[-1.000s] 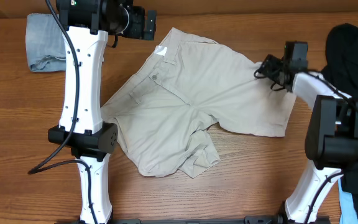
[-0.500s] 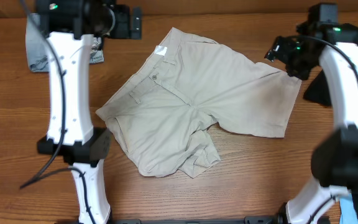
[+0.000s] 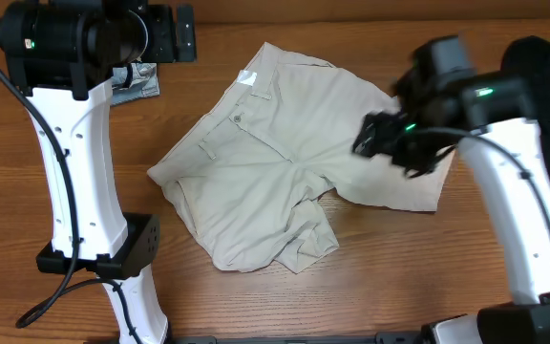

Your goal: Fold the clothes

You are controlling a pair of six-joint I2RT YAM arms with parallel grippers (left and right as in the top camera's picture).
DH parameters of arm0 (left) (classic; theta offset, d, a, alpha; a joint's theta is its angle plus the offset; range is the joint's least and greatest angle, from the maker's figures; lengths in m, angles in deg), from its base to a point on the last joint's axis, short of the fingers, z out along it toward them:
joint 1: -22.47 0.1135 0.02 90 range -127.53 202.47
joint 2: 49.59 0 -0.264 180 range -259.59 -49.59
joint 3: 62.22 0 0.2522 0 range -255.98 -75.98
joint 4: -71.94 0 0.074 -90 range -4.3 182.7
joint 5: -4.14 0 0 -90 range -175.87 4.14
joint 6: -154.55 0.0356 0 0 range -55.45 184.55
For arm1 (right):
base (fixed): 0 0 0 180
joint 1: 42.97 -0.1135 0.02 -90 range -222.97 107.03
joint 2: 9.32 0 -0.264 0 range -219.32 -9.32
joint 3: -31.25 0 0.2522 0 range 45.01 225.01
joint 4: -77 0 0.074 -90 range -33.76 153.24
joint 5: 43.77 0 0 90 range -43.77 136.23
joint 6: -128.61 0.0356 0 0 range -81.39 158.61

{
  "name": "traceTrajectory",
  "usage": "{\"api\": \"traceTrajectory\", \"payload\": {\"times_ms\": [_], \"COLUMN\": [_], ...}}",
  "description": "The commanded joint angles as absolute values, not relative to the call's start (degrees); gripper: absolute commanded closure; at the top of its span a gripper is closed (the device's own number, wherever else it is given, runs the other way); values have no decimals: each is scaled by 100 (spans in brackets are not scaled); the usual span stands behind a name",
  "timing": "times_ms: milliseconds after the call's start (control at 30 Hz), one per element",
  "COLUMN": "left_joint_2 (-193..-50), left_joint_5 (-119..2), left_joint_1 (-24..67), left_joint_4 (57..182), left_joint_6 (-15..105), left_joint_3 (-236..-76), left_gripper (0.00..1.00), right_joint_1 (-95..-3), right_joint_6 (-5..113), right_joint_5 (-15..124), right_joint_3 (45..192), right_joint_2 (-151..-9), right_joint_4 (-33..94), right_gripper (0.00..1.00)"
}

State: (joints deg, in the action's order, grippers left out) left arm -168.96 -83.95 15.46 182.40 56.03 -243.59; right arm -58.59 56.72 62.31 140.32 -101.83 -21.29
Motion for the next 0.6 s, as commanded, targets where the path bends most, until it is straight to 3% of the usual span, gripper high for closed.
{"api": "traceTrajectory", "payload": {"times_ms": [0,300,567], "left_joint_2": [-16944,-17047,-17119], "left_joint_5": [-8500,-8505,-8505], "left_joint_1": [1581,1581,1581], "left_joint_4": [18249,18247,18240], "left_joint_6": [5811,5879,5879], "left_joint_3": [-24359,-24261,-23957], "left_gripper": [0,0,0], "right_joint_1": [-6460,-7535,-7981], "right_joint_6": [6059,7071,7493], "right_joint_5": [6222,6303,6305], "right_joint_3": [13326,11230,10432], "right_joint_2": [-10124,-10126,-10284], "right_joint_4": [-1762,312,1541], "right_gripper": [23,37,43]}}
